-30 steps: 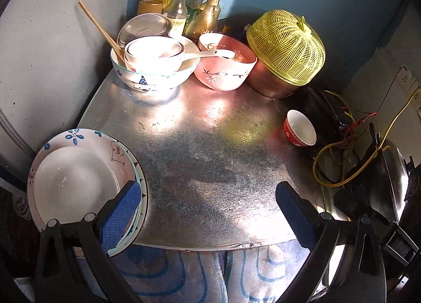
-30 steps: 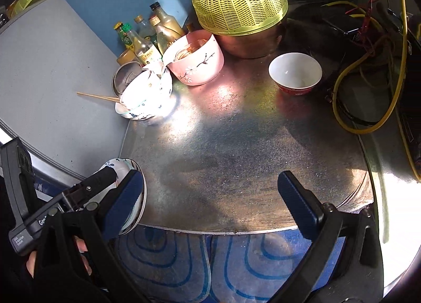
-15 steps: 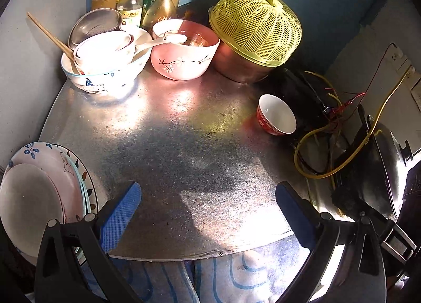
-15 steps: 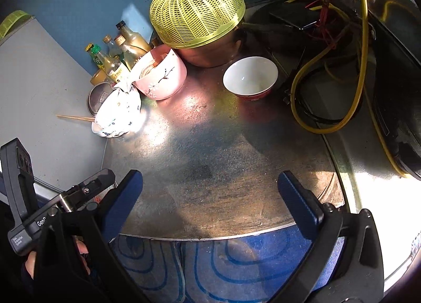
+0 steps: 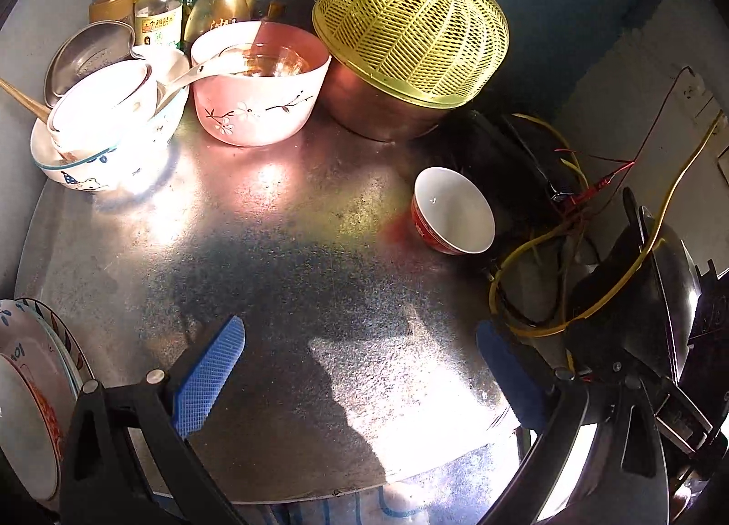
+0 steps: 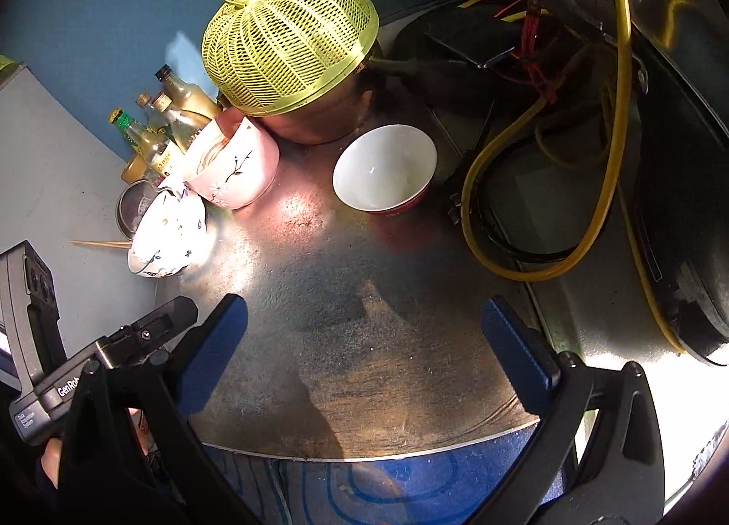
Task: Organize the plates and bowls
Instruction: 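Move the left tool to the rim of the last red-rimmed bowl, then close the left tool on the bowl rim, then lift the bowl with the left tool and carry it to the stack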
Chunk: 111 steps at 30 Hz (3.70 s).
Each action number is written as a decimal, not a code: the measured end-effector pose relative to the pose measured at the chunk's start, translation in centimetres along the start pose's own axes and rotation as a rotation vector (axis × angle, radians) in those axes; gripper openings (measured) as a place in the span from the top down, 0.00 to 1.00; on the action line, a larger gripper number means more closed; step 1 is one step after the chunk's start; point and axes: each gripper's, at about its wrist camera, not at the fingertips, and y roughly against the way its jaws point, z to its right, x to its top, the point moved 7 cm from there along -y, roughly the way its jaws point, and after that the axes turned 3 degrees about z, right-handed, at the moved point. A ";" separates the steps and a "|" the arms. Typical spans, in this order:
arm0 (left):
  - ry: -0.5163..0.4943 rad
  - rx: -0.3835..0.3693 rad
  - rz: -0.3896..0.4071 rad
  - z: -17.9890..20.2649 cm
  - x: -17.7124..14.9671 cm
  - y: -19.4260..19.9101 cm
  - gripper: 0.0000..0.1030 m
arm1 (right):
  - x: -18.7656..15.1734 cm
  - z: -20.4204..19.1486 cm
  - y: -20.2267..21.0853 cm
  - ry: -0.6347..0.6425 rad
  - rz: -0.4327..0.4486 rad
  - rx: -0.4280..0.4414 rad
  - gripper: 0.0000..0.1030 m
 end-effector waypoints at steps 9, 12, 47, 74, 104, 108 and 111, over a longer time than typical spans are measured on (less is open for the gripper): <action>0.028 -0.028 -0.028 0.6 2.9 -4.8 0.01 | 4.7 0.2 -3.2 0.040 0.046 0.012 0.00; 0.032 -0.035 -0.028 0.7 3.9 -6.3 0.01 | 6.4 0.5 -4.5 0.053 0.068 0.017 0.00; 0.060 -0.132 -0.138 5.5 4.8 -20.0 0.85 | 9.2 4.8 -15.3 0.123 -0.058 -0.134 0.66; 0.029 -0.053 -0.008 0.1 3.9 -7.0 0.88 | 5.4 -3.8 -8.6 0.163 -0.016 0.024 0.90; 0.067 0.064 0.131 -9.6 -2.6 10.1 0.88 | -4.9 -17.4 -0.4 0.318 0.003 0.156 0.90; 0.097 0.095 0.149 -11.9 -3.6 11.9 0.88 | -6.4 -19.6 -0.3 0.349 -0.013 0.187 0.90; 0.128 0.124 0.162 -14.1 -4.3 13.2 0.88 | -7.8 -21.5 -0.4 0.379 -0.031 0.215 0.90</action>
